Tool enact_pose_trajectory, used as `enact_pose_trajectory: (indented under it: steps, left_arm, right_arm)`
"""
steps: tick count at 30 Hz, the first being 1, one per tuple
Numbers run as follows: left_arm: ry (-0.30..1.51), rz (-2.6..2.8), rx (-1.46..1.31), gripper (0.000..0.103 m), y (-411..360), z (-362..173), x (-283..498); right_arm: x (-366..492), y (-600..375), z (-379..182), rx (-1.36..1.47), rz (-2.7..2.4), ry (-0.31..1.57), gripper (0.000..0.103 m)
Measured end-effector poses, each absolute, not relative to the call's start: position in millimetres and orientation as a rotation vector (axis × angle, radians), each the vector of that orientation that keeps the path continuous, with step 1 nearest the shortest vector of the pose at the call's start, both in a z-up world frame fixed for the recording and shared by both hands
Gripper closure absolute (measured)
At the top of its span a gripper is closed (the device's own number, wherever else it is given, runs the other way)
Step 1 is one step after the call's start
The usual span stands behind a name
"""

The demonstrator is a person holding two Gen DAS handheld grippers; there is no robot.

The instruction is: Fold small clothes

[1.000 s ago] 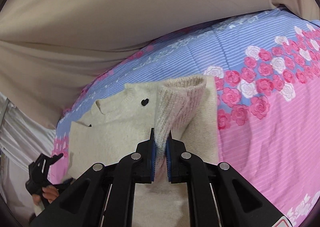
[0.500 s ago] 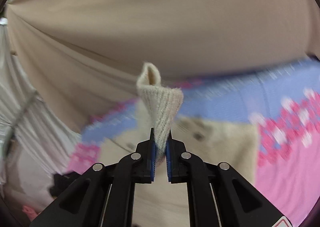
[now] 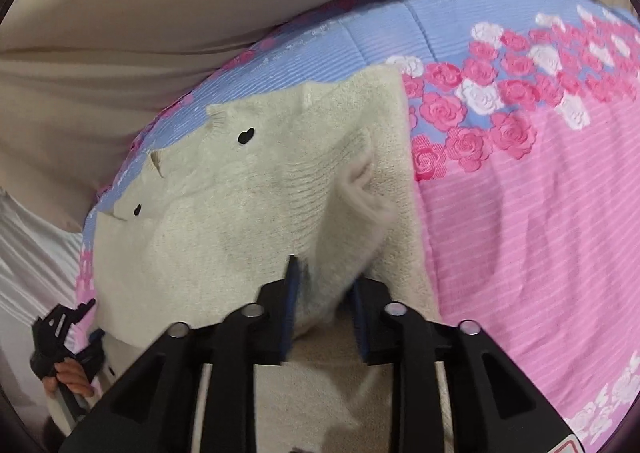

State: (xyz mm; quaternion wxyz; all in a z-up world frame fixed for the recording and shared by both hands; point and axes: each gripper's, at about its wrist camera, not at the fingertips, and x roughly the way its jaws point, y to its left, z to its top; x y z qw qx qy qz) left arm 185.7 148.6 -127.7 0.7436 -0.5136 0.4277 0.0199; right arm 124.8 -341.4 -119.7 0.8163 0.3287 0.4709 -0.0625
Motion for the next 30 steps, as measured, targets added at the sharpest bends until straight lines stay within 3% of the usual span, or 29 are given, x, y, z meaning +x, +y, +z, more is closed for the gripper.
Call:
enact_pose_trajectory:
  steps: [1,3,5,8,10,13,15,18,20,23,25,27,30]
  left_arm:
    - [0.935,0.045,-1.132,0.065,148,-127,186]
    - [0.899,0.042,-1.156,0.07,148,-120,188]
    - [0.854,0.045,-1.201,0.083,155,-117,184]
    - [0.875,0.073,-1.204,0.088,163,-129,180]
    - [0.891,0.075,-1.192,0.086,163,-139,179]
    - [0.882,0.042,-1.158,0.085,161,-139,173]
    - [0.912,0.006,-1.097,0.084,155,-130,174]
    - [0.898,-0.099,-0.964,0.073,146,-96,159]
    - [0.891,-0.122,-0.917,0.056,145,-76,146]
    - [0.828,-0.111,-0.864,0.049,144,-43,146]
    - [0.775,-0.096,-0.833,0.04,141,-26,166]
    - [0.77,-0.07,-0.766,0.019,134,-18,201]
    - [0.892,-0.028,-0.688,0.016,120,-41,268]
  right_arm:
    - [129,-341,-120,0.693,-0.134,1.005,0.076]
    - [137,-339,-102,0.676,-0.116,0.96,0.094]
    - [140,-333,-60,0.692,-0.025,0.816,0.094]
    - [130,-324,-1,0.636,0.07,0.624,0.094]
    - [129,-329,-15,0.602,0.03,0.662,0.094]
    - [136,-346,-108,0.554,-0.119,0.987,0.094]
    - [121,-351,-122,0.602,-0.111,0.952,0.094]
    - [112,-350,-105,0.633,-0.144,0.913,0.081]
    - [104,-346,-93,0.594,-0.168,0.889,0.076]
    - [98,-344,-86,0.592,-0.179,0.882,0.074]
    - [99,-344,-85,0.604,-0.189,0.885,0.073]
    - [96,-342,-87,0.62,-0.199,0.879,0.07]
    - [94,-344,-90,0.645,-0.203,0.87,0.068]
